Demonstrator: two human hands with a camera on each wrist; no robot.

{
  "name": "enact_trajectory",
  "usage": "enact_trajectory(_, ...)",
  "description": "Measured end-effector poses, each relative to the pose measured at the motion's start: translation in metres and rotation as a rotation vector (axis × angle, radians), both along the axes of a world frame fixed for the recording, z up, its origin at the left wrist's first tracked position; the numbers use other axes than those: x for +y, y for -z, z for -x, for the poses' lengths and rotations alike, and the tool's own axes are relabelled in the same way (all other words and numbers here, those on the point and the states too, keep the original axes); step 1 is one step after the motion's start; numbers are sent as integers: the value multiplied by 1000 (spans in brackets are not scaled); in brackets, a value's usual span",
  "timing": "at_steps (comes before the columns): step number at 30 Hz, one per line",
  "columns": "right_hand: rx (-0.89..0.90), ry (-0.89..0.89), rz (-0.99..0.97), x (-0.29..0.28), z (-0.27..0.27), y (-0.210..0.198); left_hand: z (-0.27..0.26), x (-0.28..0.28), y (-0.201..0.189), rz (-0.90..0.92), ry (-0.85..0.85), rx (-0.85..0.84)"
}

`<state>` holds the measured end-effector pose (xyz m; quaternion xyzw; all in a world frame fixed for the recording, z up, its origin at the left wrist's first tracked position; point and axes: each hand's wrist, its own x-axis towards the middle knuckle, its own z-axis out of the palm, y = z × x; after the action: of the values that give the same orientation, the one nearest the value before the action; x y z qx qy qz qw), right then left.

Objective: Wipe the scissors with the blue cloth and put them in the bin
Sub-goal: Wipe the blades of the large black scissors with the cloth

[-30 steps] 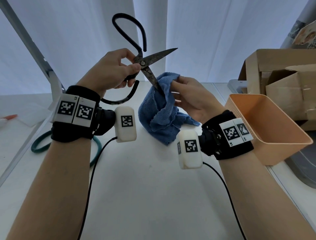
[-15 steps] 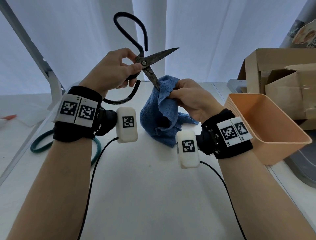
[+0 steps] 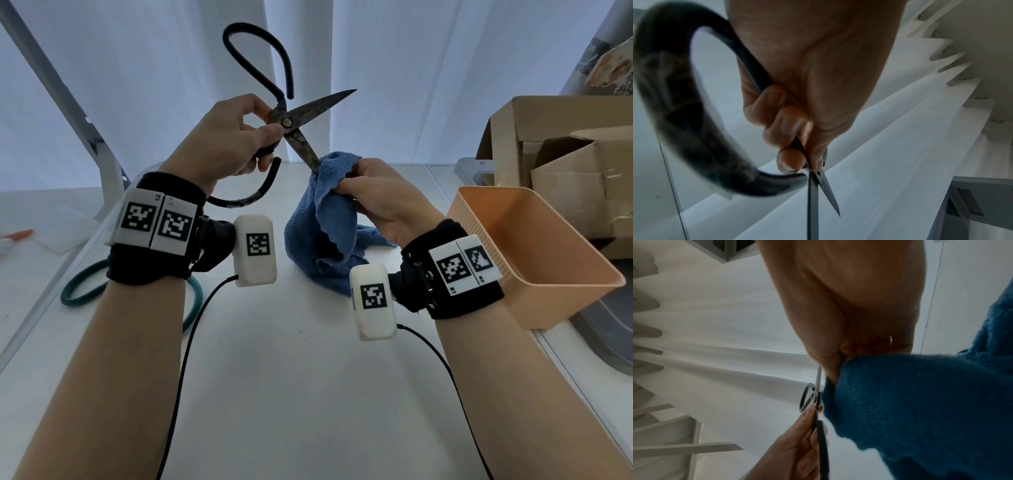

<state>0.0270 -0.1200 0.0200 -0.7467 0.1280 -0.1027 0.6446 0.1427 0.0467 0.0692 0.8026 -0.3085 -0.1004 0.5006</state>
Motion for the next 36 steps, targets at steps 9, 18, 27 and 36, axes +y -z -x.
enact_trajectory(9,6,-12,2,1,0,0,-1,1,1,-12,-7,1)
enact_trajectory(18,-26,30,-33,1,-2,2,0,1,0,7,-11,4)
enact_trajectory(27,-40,57,-53,2,-4,3,0,0,-1,23,-26,4)
enact_trajectory(36,-106,40,-143,-6,-3,1,-2,0,0,11,-32,-10)
